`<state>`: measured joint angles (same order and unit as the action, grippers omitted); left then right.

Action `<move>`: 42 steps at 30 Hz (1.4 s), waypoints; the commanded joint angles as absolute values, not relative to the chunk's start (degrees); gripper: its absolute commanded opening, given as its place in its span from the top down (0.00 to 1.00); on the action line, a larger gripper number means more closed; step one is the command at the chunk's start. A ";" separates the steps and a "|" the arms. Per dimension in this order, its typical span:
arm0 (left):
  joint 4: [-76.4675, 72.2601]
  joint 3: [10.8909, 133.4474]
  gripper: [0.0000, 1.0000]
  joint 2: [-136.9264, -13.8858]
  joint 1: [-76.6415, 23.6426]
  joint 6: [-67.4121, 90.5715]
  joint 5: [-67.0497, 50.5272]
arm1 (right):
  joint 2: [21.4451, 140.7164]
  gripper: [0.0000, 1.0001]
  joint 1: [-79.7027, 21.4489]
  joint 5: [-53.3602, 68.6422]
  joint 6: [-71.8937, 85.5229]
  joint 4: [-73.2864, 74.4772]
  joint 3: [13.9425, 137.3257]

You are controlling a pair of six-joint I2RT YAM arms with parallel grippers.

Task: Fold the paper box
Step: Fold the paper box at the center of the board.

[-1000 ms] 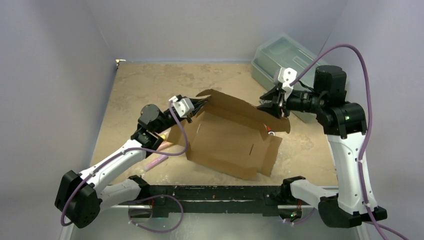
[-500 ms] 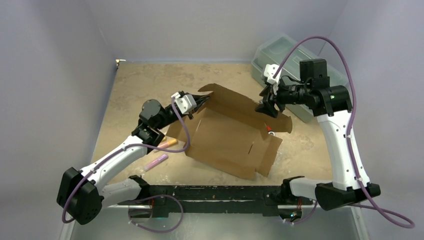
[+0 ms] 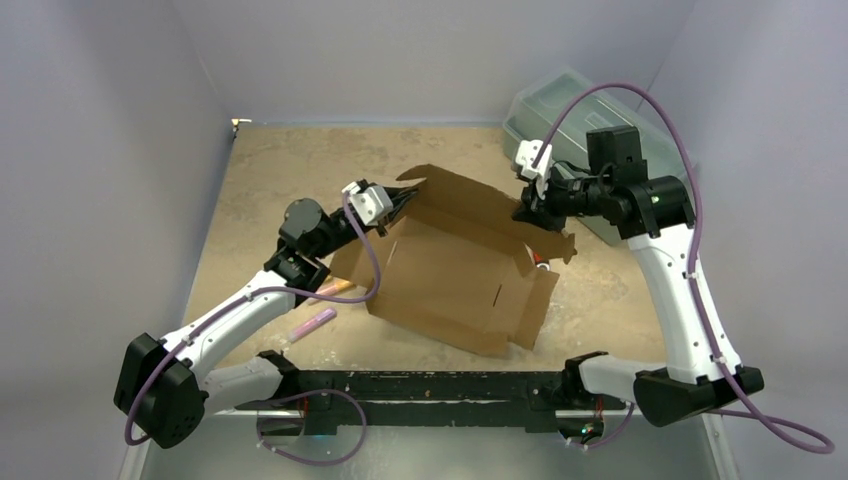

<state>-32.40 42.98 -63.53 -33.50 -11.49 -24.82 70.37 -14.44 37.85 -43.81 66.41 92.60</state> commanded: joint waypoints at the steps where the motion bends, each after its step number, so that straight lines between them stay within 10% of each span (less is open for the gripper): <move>1: -37.50 43.77 1.00 -62.29 -33.40 -9.81 -23.04 | 69.43 0.97 -14.67 35.09 -42.09 64.10 93.57; 4: -37.55 42.91 0.96 -61.78 -33.24 -7.82 -21.29 | 68.22 1.00 -14.68 32.02 -40.38 61.05 94.93; 11: -30.24 40.35 0.36 -55.82 -33.24 -0.60 -7.17 | 68.82 1.00 -14.66 24.08 -43.58 59.16 103.61; 20: -24.53 31.77 0.07 -48.14 -31.41 7.44 14.64 | 71.27 1.00 -14.67 21.98 -49.97 62.50 110.43; 42: -56.14 27.46 0.33 -73.38 -18.90 15.40 -14.25 | 71.54 1.00 -14.75 25.31 -53.15 62.91 105.40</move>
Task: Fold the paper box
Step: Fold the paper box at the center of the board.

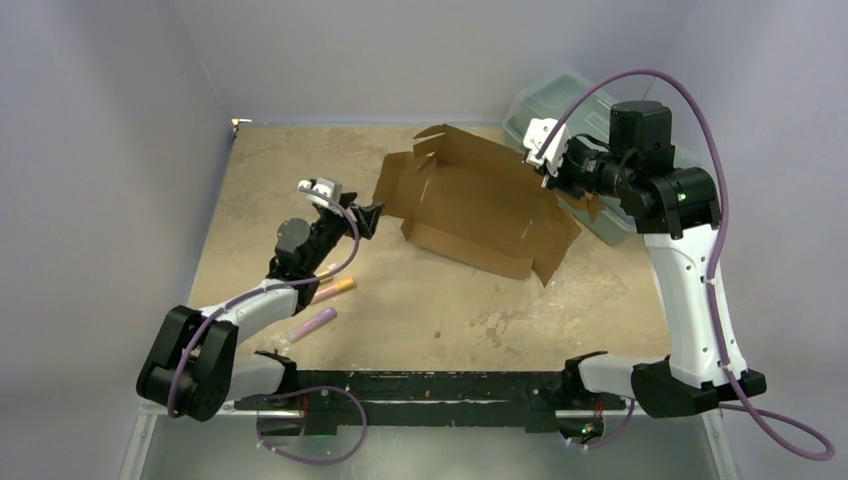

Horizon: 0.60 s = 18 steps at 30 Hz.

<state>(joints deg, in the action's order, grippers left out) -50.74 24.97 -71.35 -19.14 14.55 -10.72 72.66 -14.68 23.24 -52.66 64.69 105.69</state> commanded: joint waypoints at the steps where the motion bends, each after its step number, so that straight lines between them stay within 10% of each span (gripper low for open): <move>1: -55.54 28.14 0.36 -74.28 -18.90 15.30 -14.02 | 71.49 1.00 -14.72 25.58 -53.09 62.99 105.31; 15: -52.45 34.35 0.55 -82.09 -18.90 11.69 -13.28 | 72.30 1.00 -14.74 28.17 -51.73 64.74 107.53; 18: -52.20 34.65 0.85 -83.02 -18.90 11.78 -14.89 | 72.49 1.00 -14.76 28.32 -51.51 64.73 107.76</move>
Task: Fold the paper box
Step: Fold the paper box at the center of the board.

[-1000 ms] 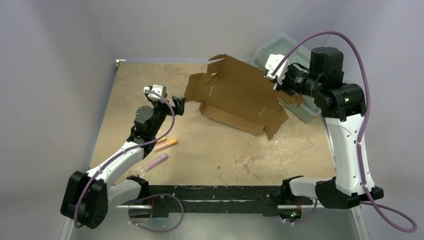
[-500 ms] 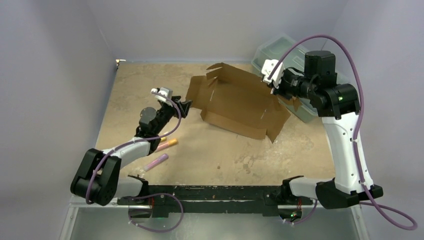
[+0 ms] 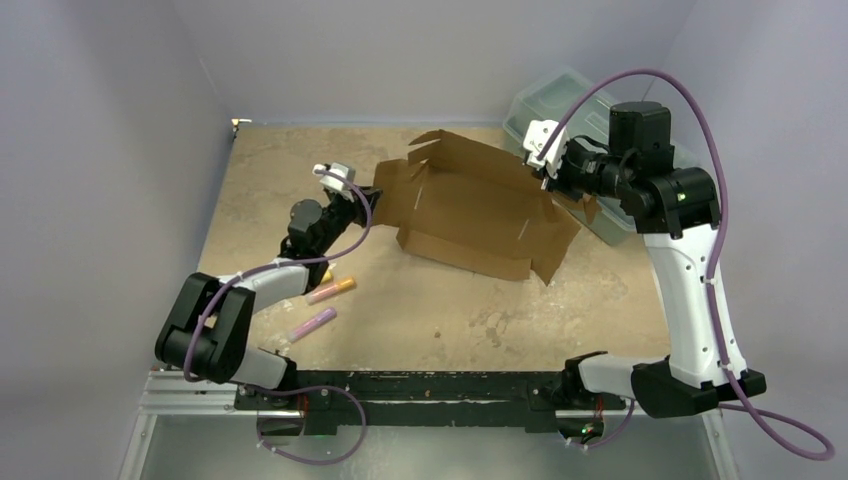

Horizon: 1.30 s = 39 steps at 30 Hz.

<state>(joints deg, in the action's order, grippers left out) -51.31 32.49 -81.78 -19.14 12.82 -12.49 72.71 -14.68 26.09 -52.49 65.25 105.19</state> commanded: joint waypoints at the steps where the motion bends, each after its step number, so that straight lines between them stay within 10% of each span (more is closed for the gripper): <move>1: -52.19 34.57 0.97 -83.05 -18.90 11.92 -15.61 | 72.39 1.00 -14.76 28.12 -51.46 64.61 107.63; 39: -62.49 12.70 1.00 -71.05 -30.83 11.51 -11.71 | 70.58 1.00 -23.20 40.97 -39.55 65.98 98.25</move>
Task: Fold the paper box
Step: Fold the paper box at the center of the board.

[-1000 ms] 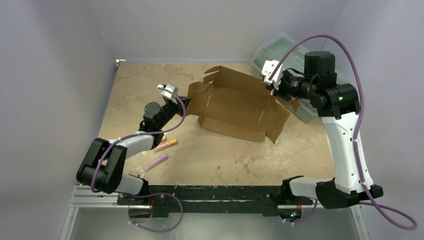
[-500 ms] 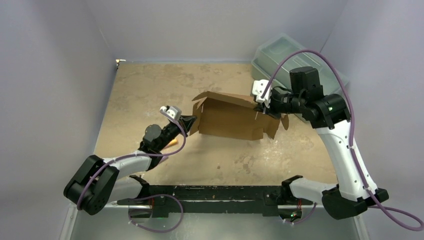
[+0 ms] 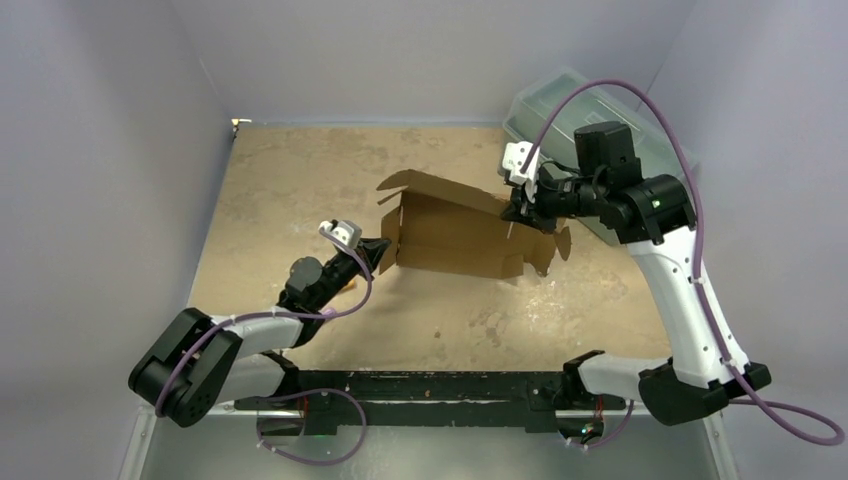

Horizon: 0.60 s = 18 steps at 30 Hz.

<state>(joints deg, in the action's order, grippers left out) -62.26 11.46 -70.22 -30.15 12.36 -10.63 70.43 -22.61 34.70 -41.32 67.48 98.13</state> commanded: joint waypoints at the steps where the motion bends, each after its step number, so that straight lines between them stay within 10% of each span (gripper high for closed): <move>1: -62.45 12.80 1.00 -71.28 -30.97 11.56 -11.58 | 70.65 1.00 -23.26 41.10 -39.62 66.09 97.76; 18: -65.60 7.74 1.00 -72.25 -32.47 13.63 -9.54 | 68.46 1.00 -27.15 44.67 -43.95 70.19 90.33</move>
